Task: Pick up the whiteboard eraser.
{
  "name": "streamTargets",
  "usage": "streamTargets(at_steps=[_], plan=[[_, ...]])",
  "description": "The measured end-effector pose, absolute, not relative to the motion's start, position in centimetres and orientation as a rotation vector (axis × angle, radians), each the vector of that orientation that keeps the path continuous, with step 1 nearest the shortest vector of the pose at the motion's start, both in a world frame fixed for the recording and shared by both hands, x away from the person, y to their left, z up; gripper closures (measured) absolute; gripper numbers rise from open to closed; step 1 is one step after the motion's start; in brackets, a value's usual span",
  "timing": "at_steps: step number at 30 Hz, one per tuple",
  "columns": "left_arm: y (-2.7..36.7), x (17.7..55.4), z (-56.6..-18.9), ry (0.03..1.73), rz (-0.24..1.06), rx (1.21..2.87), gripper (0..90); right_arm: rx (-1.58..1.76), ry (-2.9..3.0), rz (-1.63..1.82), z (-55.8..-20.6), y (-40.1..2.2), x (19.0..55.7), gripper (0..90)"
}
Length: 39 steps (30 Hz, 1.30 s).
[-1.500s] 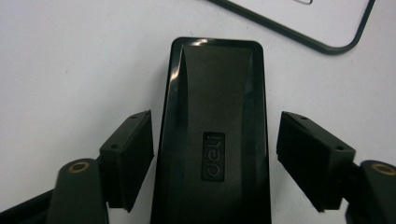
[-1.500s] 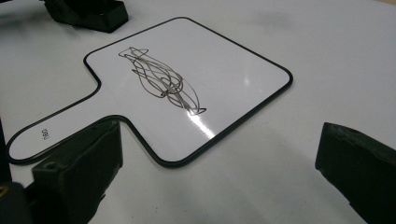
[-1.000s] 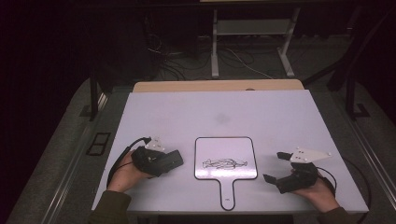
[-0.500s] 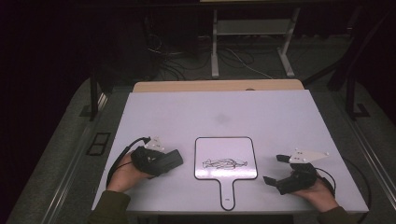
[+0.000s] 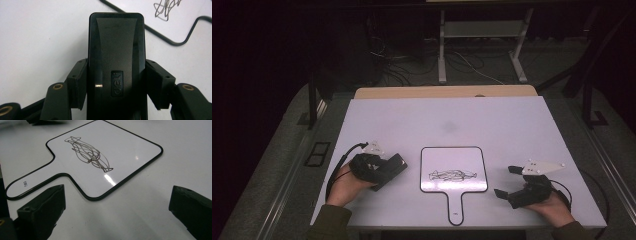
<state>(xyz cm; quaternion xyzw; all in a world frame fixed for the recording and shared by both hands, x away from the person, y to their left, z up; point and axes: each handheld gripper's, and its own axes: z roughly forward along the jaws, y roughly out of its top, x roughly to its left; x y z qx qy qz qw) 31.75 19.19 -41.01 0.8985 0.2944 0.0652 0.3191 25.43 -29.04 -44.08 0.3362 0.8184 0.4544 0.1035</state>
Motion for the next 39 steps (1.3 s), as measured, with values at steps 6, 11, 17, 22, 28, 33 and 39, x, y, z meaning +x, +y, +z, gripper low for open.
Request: streamTargets(at_steps=[6,11,17,22,28,33,39], plan=[[18.9,31.7,-40.2,0.814,0.197,2.334,39.4,0.995,2.409,1.345,-44.1,-29.0,25.4,0.0],[18.7,31.6,-39.4,0.802,0.208,2.291,39.5,0.992,2.406,1.347,-44.1,-29.1,25.4,0.0],[17.8,31.6,-38.6,0.77,0.202,2.271,39.5,0.994,2.404,1.352,-44.0,-29.0,25.4,0.0],[17.0,31.8,-38.1,0.745,0.187,2.268,39.5,0.999,2.4,1.359,-44.0,-29.0,25.4,0.0],[15.8,32.2,-37.7,0.718,0.176,2.262,39.4,1.0,2.4,1.361,-44.0,-29.0,25.4,0.0],[14.9,32.5,-37.3,0.687,0.168,2.266,39.4,1.002,2.398,1.362,-44.0,-29.0,25.4,0.0],[13.4,33.0,-37.1,0.66,0.163,2.274,39.4,1.001,2.397,1.364,-44.0,-29.0,25.4,0.0]])
